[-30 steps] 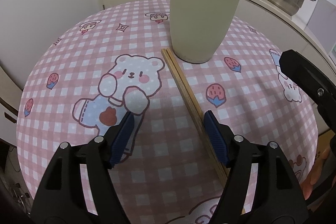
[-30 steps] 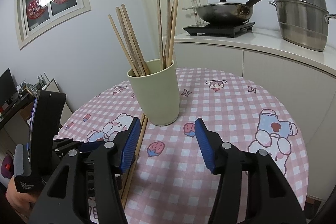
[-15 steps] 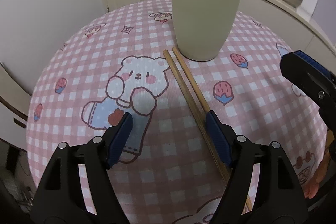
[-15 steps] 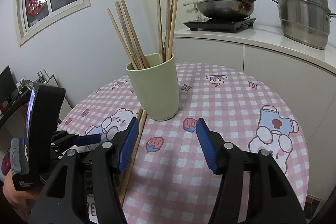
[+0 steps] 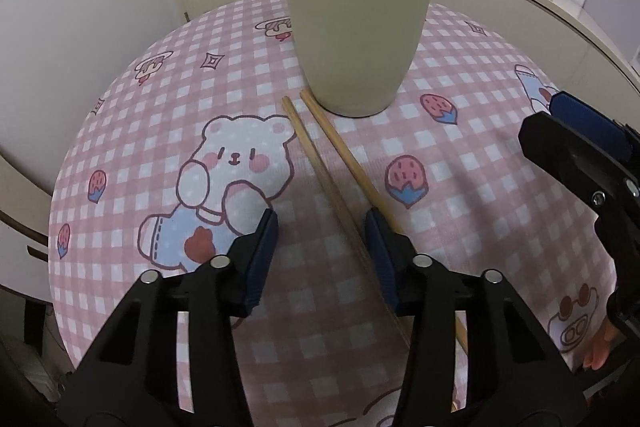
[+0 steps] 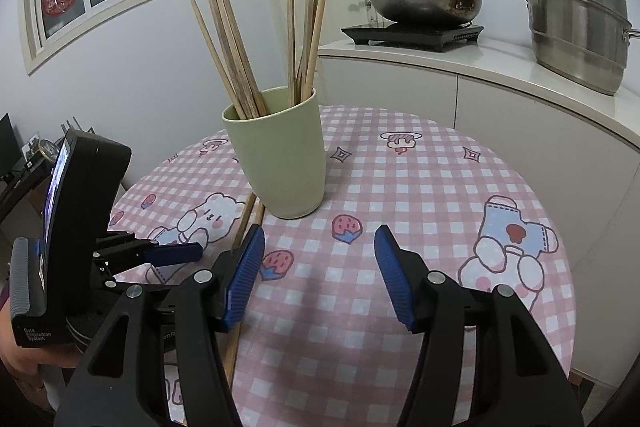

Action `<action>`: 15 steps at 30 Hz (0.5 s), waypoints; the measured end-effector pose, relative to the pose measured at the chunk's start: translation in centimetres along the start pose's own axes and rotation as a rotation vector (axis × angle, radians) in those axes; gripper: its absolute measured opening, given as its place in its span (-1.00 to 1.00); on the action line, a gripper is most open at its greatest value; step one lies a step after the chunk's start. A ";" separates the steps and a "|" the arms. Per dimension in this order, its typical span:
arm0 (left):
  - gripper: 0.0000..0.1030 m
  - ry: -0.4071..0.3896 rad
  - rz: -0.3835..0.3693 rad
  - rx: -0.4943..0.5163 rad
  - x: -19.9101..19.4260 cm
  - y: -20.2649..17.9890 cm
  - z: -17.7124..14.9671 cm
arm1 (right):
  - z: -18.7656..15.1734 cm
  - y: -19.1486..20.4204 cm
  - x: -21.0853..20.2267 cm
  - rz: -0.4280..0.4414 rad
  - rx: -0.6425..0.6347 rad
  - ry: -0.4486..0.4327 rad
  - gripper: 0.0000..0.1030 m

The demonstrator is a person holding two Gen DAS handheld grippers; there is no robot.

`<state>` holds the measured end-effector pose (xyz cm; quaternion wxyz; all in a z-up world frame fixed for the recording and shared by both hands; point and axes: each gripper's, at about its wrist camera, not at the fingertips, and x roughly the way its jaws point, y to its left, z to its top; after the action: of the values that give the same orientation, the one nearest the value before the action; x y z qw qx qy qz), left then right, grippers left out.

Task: Organize utensils
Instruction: 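Close the left gripper on one loose chopstick while the right gripper closes on another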

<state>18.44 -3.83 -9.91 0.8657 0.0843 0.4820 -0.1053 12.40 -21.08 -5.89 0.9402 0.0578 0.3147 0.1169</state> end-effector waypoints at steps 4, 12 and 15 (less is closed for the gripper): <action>-0.52 -0.002 0.000 0.009 -0.2 0.4 -0.2 | 0.0 0.3 0.6 0.005 -0.021 0.034 0.09; -0.89 -0.056 -0.016 -0.065 -0.9 3.3 -1.3 | 0.2 2.1 3.4 0.016 -0.081 0.175 0.08; -0.90 -0.100 -0.042 -0.124 -1.7 4.9 -1.9 | 0.4 3.5 4.6 0.030 -0.117 0.221 0.08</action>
<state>17.28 1.52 -9.28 0.8899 0.0151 0.4454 -0.0974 15.57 -16.59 -7.60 0.8997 -0.0056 0.4080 0.1546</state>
